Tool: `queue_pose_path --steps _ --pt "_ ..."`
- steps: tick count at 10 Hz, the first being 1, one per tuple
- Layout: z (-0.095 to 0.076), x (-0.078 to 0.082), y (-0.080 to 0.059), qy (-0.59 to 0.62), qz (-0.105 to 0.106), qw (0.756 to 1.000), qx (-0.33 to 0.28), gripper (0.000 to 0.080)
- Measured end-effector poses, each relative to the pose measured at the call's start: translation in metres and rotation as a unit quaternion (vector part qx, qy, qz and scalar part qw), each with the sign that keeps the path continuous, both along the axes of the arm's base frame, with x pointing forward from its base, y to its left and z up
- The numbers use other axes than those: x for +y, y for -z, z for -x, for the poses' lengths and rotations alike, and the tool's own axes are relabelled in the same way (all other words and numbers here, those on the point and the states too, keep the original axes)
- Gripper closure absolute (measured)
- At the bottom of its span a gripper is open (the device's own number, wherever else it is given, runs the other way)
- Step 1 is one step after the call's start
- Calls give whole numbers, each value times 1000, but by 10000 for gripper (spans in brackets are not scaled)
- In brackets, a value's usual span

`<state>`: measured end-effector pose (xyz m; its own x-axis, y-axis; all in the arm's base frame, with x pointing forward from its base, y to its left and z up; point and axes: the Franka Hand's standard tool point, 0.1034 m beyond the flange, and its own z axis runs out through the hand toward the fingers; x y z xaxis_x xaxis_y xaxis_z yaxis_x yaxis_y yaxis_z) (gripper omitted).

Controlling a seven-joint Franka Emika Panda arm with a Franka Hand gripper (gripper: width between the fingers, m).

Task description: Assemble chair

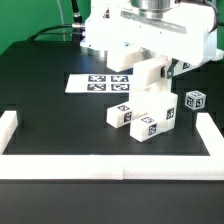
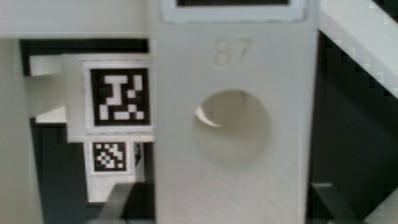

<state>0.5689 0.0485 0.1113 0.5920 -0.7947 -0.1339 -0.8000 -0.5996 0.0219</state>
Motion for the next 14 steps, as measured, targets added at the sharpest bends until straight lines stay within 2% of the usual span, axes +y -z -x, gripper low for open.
queue_pose_path --steps 9,14 --pt "-1 -1 15 -8 5 1000 -4 511" --pt "-1 -1 15 -9 5 1000 -4 511"
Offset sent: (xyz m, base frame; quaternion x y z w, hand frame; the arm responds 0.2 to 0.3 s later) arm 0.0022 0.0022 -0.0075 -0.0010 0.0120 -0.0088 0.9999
